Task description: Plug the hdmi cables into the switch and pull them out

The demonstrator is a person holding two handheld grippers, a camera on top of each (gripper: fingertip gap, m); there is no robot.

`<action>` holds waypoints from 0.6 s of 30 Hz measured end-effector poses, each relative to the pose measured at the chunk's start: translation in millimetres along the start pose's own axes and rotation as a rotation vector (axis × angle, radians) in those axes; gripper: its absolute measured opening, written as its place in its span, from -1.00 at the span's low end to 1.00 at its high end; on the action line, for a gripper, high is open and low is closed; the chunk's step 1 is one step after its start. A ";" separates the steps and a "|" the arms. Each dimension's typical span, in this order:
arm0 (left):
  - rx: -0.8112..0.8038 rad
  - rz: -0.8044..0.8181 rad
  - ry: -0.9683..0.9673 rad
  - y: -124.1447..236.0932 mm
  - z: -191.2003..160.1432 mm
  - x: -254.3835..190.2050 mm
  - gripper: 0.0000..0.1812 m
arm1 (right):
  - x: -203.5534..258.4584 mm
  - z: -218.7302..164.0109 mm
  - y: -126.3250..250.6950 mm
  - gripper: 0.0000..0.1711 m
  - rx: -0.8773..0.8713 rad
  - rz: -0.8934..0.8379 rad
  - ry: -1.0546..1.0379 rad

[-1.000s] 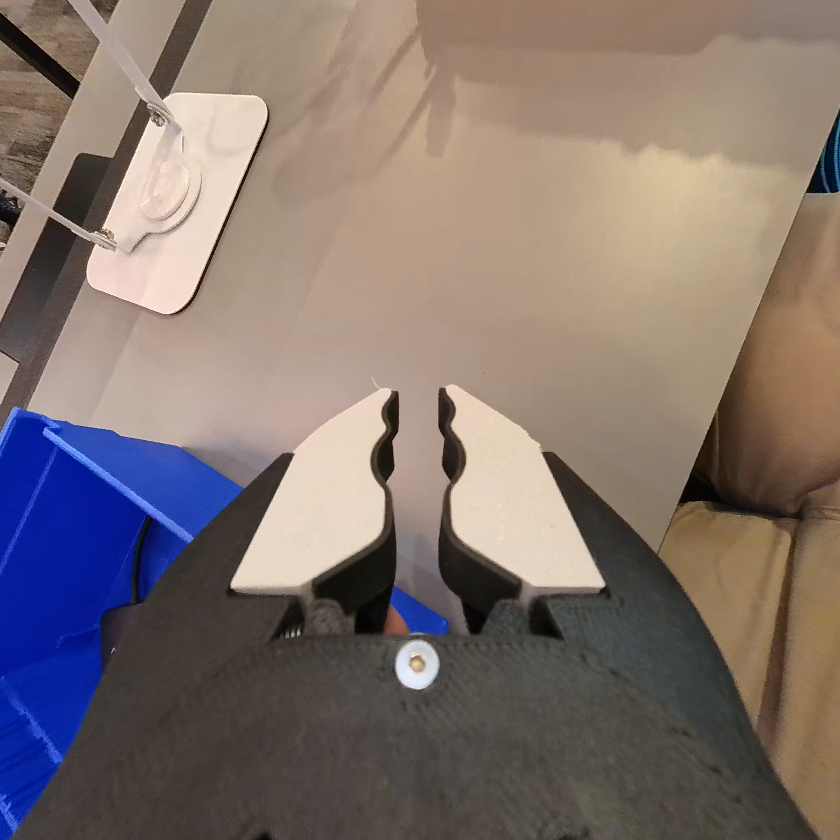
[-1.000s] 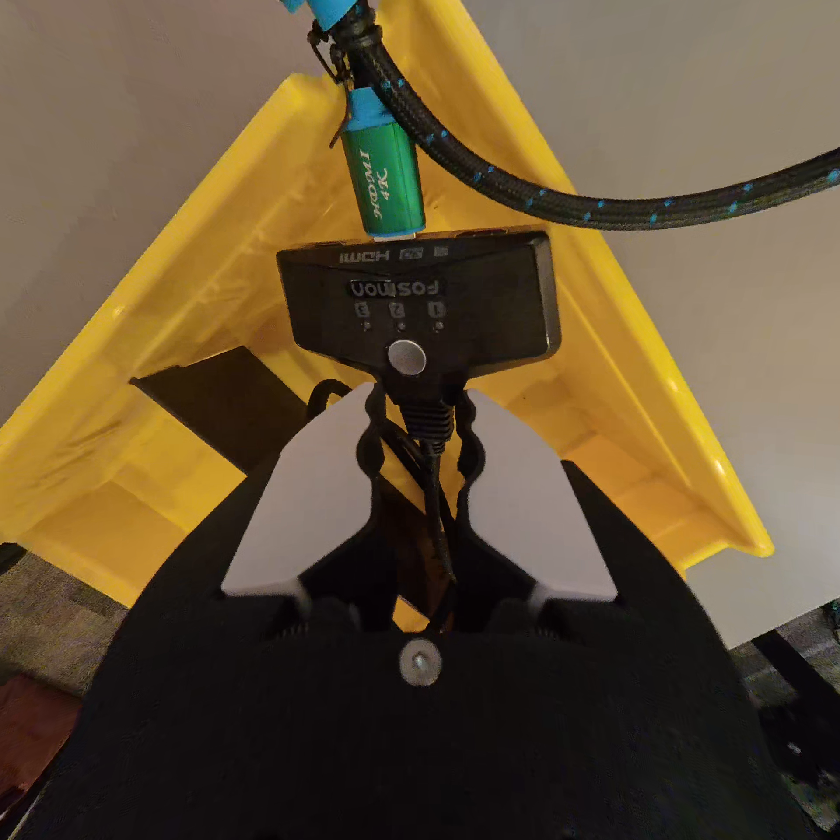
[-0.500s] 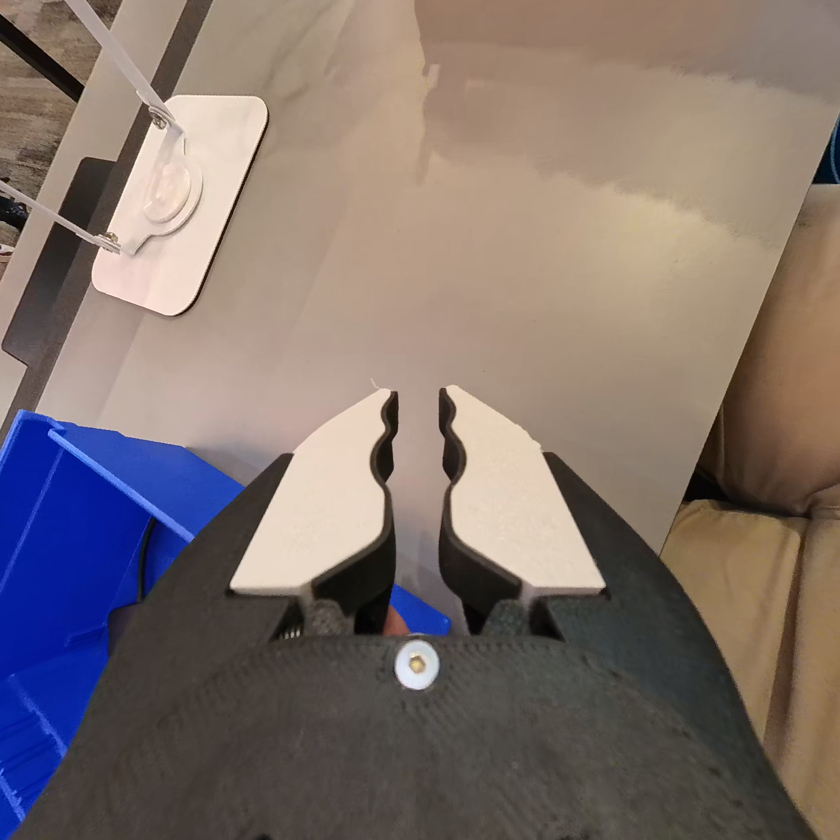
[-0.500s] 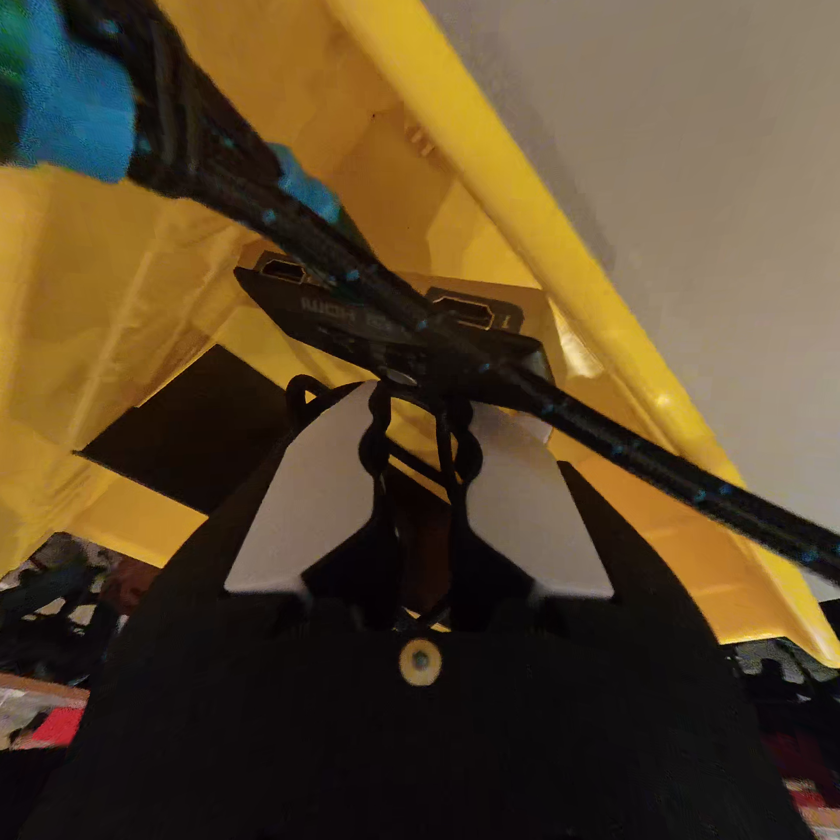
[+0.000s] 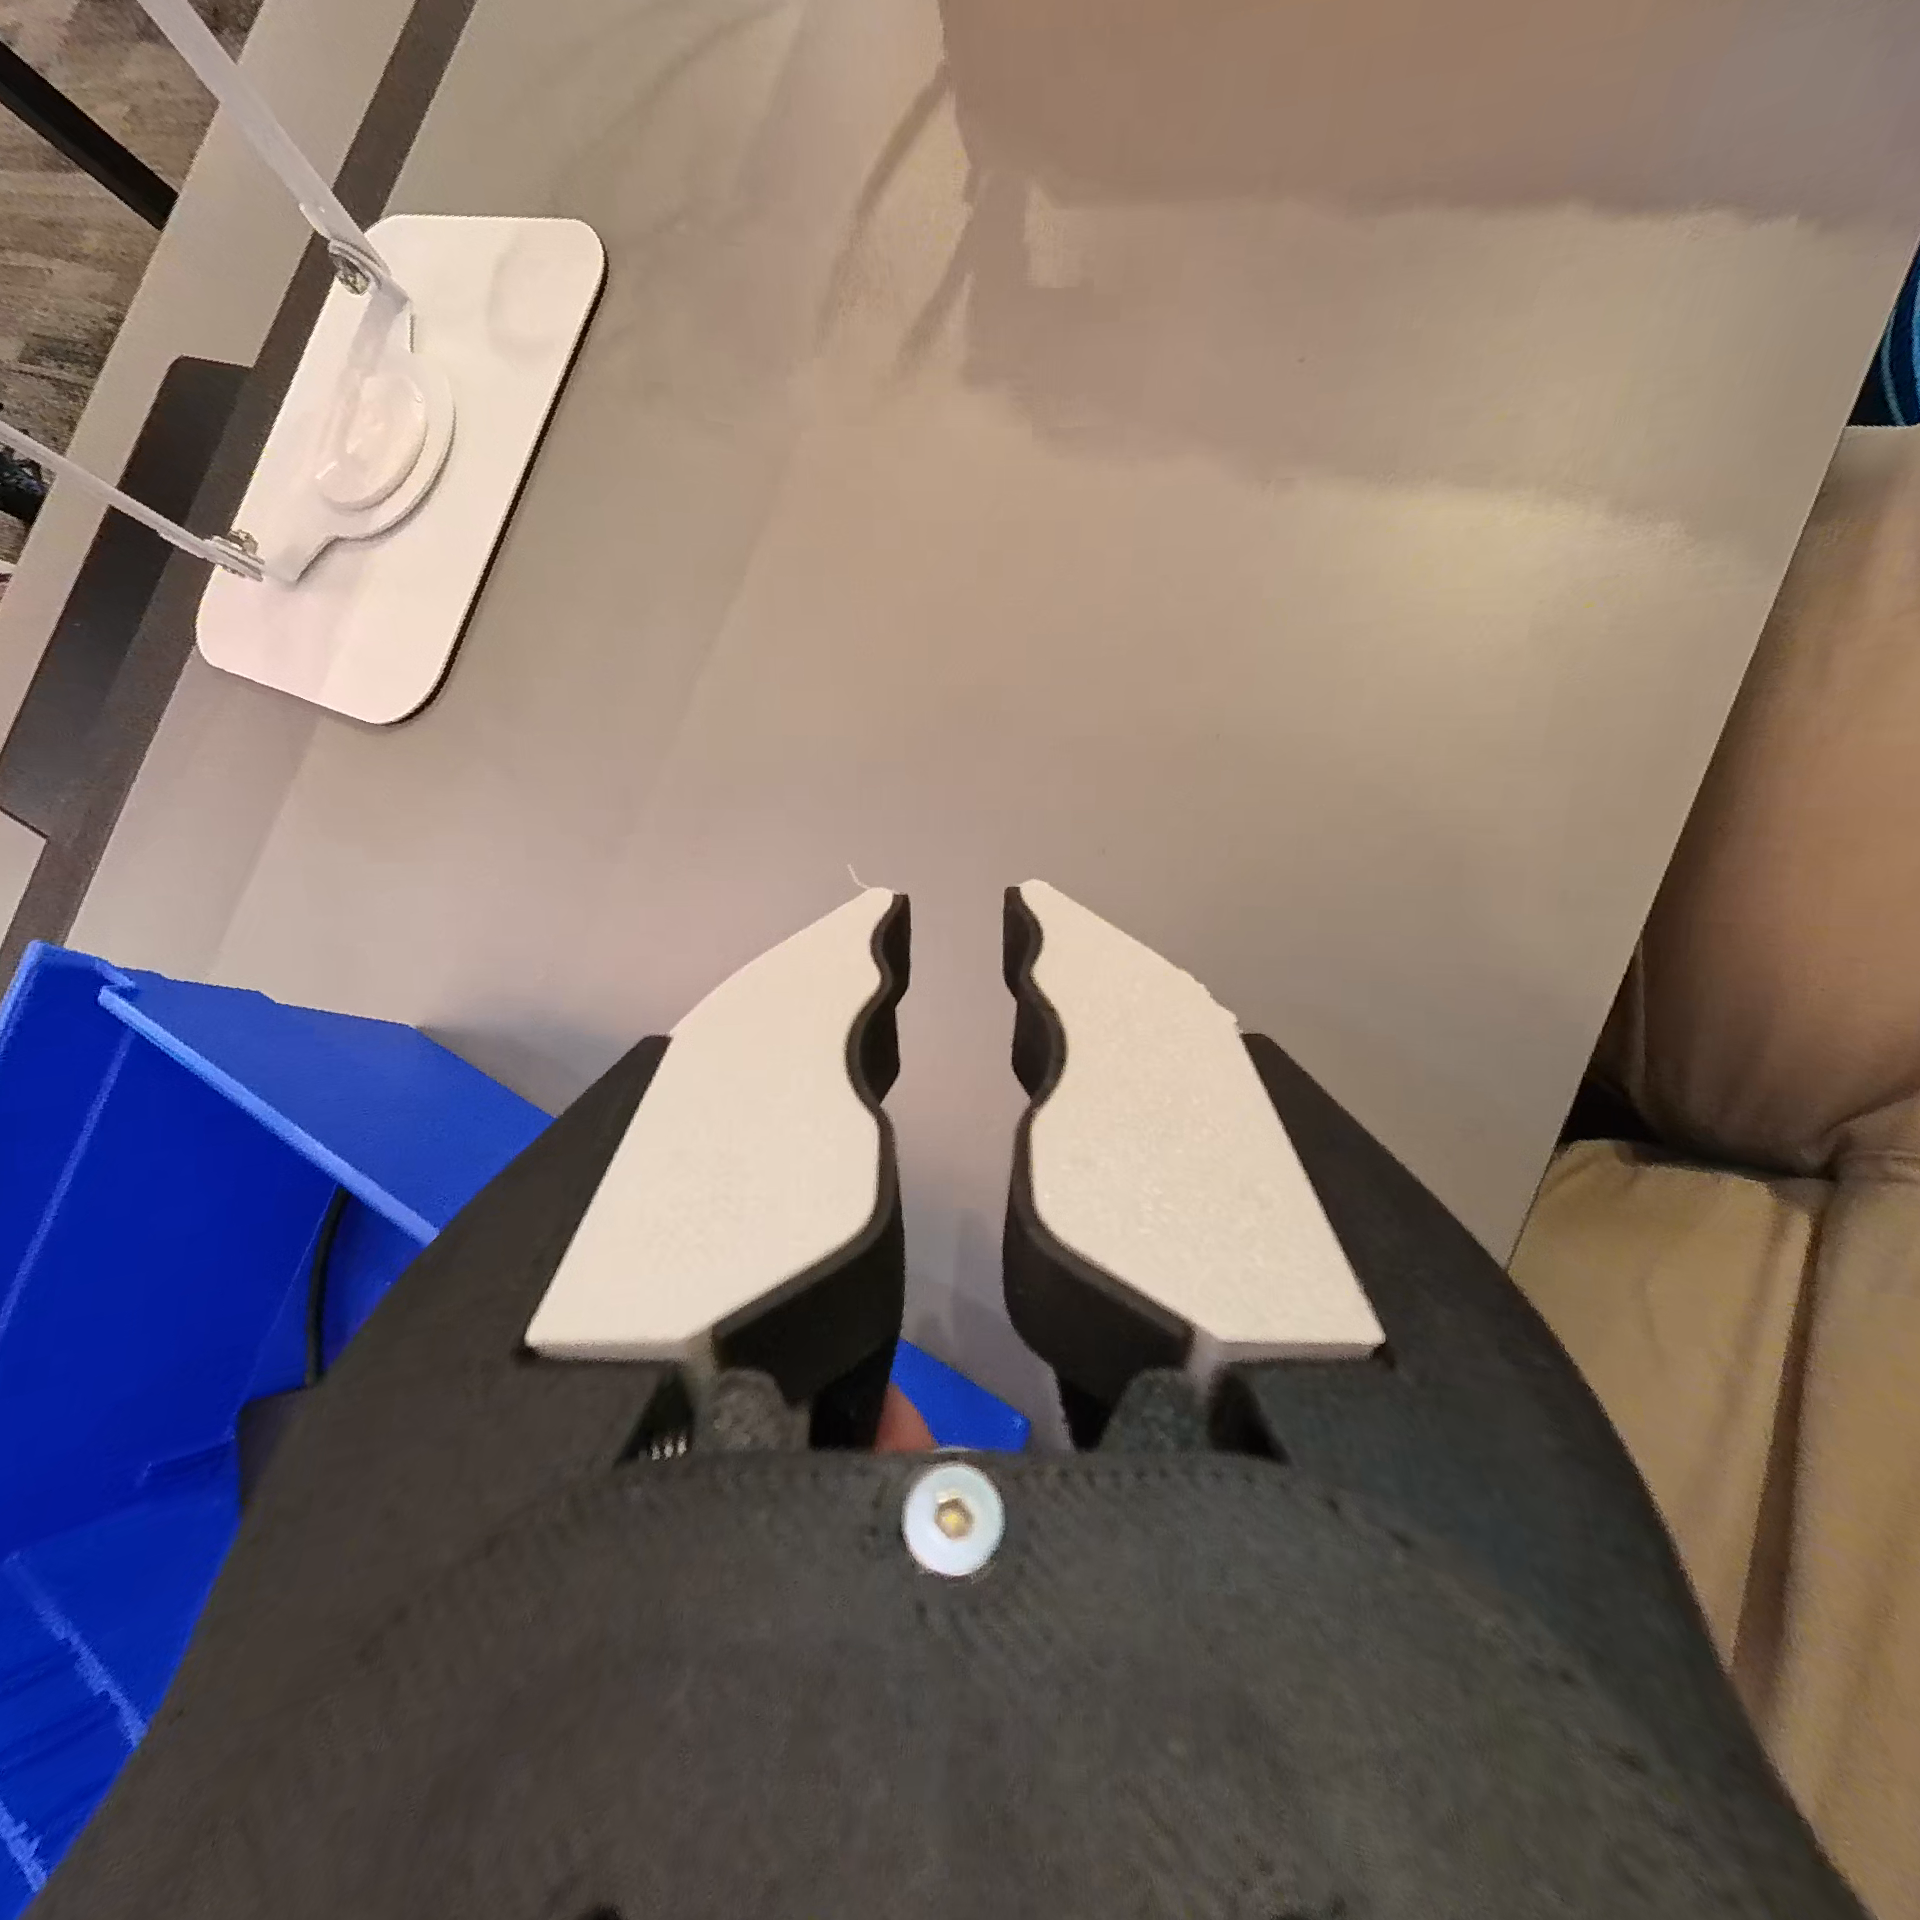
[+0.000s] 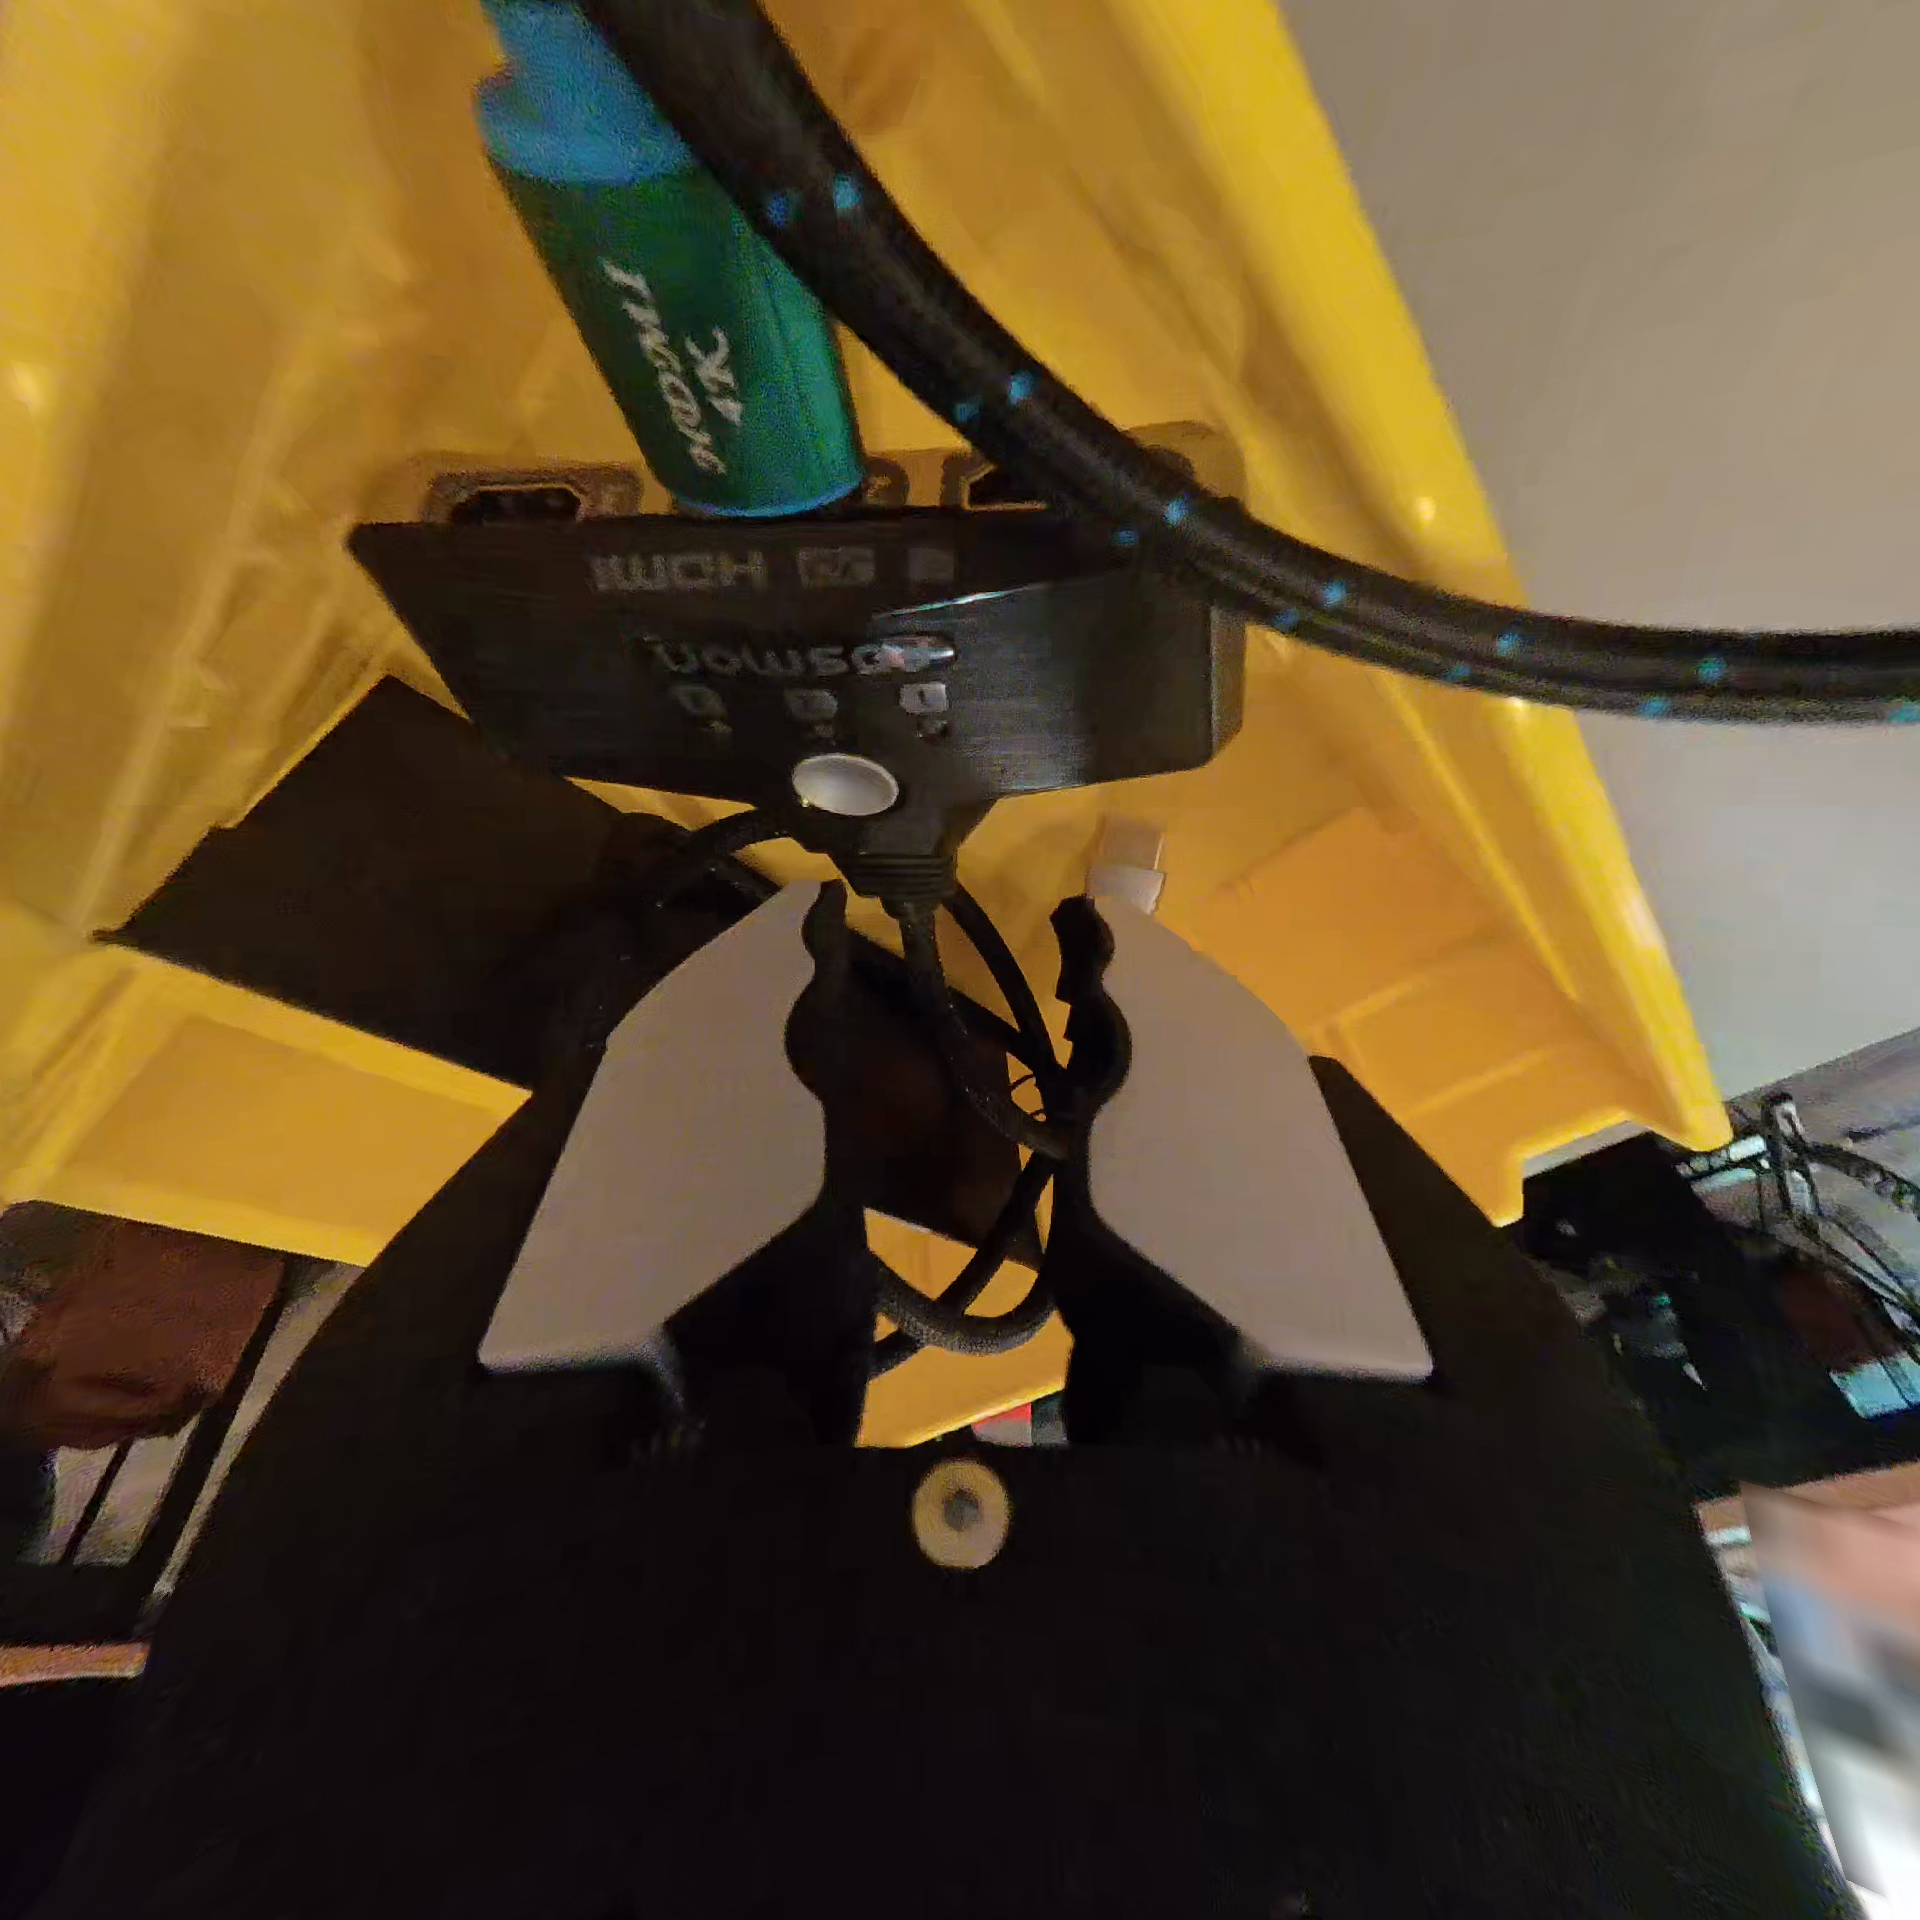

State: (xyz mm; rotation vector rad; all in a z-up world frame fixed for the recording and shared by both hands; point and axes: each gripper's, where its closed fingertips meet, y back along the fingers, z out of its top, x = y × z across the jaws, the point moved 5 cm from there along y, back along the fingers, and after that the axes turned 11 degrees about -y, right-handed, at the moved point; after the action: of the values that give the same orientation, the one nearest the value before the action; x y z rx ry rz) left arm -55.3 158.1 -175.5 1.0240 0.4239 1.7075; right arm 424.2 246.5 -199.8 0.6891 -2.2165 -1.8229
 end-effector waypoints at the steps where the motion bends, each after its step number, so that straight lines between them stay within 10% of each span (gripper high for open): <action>1: 0.000 0.002 -0.001 0.2 0.0 -0.2 -0.82 | 1.2 0.2 6.0 -0.51 -0.046 0.020 -0.005; 13: 0.014 0.008 -0.015 -0.8 -0.2 -1.3 -0.82 | -58.3 33.6 76.1 -0.40 -0.527 0.139 -0.272; 18: 0.017 0.008 -0.017 -1.2 -0.3 -1.3 -0.82 | -77.7 63.5 56.2 -0.80 -0.683 0.259 -0.379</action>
State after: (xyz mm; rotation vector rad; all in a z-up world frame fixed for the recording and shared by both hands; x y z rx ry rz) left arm -54.7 157.5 -177.0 1.0530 0.4238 1.7040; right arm 451.9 345.7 -148.9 -0.0762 -1.5565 -2.4846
